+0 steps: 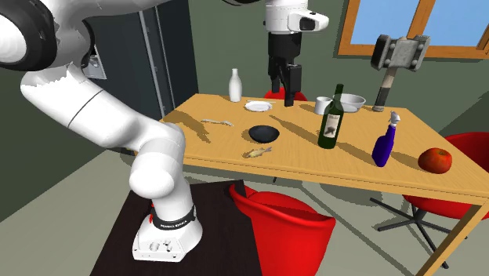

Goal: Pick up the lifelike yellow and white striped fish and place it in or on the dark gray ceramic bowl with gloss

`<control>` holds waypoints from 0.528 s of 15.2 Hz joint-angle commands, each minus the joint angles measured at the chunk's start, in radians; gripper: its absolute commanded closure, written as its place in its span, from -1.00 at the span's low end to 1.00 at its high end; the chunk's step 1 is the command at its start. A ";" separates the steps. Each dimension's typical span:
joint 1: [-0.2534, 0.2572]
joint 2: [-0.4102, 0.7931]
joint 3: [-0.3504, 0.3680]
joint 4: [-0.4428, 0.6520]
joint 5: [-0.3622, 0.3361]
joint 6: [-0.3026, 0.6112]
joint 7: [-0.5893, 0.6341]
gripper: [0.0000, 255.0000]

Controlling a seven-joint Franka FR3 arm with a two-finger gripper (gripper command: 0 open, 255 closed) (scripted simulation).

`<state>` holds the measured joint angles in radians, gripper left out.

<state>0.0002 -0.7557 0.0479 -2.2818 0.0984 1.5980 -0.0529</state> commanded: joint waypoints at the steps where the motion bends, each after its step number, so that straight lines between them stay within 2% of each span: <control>1: 0.000 0.000 0.000 0.000 0.000 0.000 0.000 -1.00; 8: 0.041 -0.005 0.126 -0.168 0.067 0.169 0.110 -1.00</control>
<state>0.0376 -0.7641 0.1607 -2.4280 0.1586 1.7400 0.0463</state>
